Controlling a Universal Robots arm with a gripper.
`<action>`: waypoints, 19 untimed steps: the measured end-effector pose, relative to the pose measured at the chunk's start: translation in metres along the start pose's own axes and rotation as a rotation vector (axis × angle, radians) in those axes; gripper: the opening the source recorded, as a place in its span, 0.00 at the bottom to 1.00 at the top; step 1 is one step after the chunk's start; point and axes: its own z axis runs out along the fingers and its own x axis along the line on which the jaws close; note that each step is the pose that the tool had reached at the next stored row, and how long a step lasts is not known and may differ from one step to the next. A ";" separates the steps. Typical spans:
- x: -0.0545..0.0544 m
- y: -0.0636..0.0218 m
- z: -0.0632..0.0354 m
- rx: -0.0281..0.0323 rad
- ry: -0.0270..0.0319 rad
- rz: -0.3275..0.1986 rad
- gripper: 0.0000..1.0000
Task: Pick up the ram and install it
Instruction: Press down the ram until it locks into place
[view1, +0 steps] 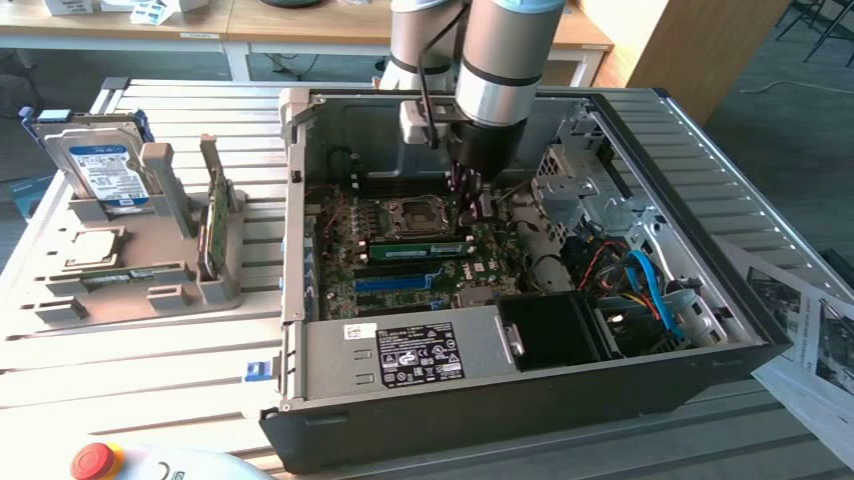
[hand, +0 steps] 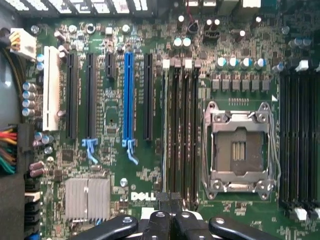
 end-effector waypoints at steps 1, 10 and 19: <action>0.000 0.0020 0.0000 0.0001 0.0000 0.000 0.10; 0.000 0.0228 0.0002 0.0003 0.0000 0.000 0.10; 0.000 0.0474 0.0005 0.0007 0.0015 0.000 0.10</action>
